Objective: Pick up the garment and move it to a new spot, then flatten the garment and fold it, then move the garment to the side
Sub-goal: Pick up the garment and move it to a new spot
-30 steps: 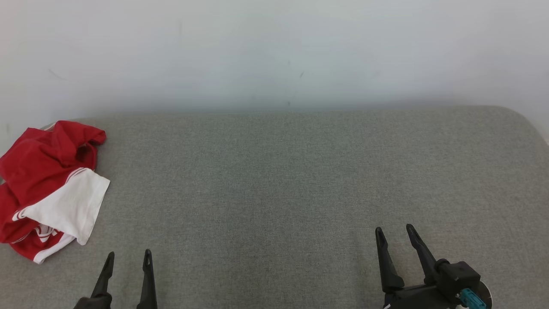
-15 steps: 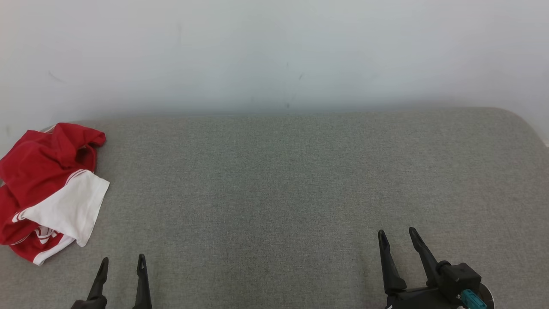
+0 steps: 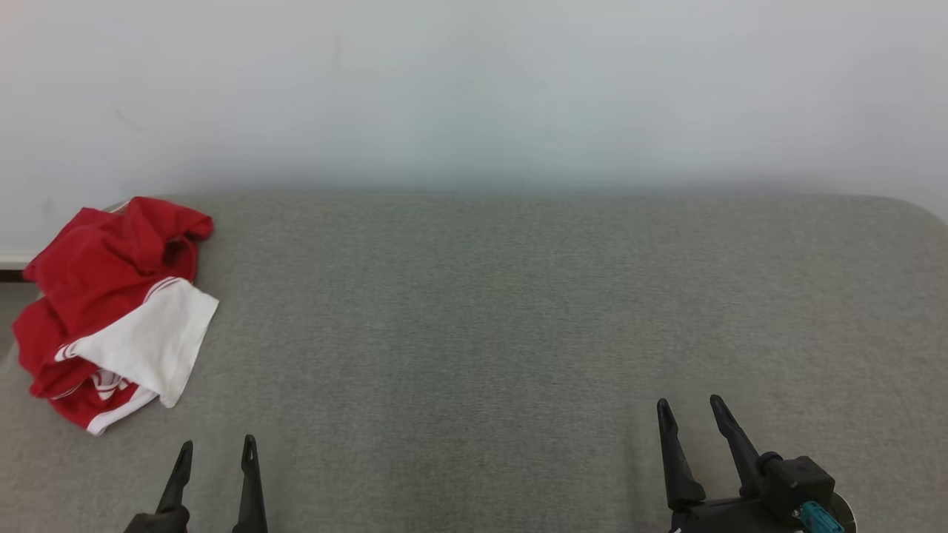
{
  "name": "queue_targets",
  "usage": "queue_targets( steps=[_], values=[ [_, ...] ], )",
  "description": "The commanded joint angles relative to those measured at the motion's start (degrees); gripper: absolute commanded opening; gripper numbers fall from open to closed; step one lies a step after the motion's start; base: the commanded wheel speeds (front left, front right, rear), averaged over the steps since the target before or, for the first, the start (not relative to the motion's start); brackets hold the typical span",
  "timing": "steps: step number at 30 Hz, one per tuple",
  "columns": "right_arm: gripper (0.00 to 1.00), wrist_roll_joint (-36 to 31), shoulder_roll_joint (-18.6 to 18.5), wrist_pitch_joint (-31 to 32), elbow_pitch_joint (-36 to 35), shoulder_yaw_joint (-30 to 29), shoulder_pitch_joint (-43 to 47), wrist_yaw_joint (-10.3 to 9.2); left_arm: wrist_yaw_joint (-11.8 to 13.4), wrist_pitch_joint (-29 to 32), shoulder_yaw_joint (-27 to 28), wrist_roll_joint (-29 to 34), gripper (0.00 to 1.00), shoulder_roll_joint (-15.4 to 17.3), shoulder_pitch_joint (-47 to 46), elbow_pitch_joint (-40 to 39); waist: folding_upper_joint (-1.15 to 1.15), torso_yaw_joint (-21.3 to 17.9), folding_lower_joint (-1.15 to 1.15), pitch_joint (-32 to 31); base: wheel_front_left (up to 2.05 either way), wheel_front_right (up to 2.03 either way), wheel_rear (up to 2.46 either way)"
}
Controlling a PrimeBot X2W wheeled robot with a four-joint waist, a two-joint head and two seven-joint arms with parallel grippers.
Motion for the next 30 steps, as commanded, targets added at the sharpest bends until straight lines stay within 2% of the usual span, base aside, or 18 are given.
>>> queue_targets(
  steps=[1,9,19,30],
  values=[
    [1.00,0.3,0.1,-0.1,0.0,-0.1,0.5,-0.12,0.3,-0.2,-0.1,0.3,1.00,0.2,-0.4,0.0,0.00,2.5,0.00,0.1,0.00,0.00,0.00],
    [1.00,0.4,0.1,-0.1,0.2,-0.3,1.2,-0.12,0.3,-0.2,0.8,0.6,1.00,0.2,0.4,0.7,0.00,9.9,0.00,0.7,0.00,0.00,0.00],
    [1.00,-0.4,0.1,-0.1,0.4,-0.1,0.9,-0.12,2.2,-0.2,1.2,-0.1,1.00,0.1,1.4,-0.1,0.00,18.6,0.00,1.5,0.00,0.00,0.00],
    [1.00,-0.6,0.1,-0.1,0.7,0.4,0.5,-0.12,3.2,-0.2,2.1,0.1,1.00,0.1,0.9,-0.5,0.00,24.5,0.00,2.1,0.00,0.00,0.00]
  ],
)
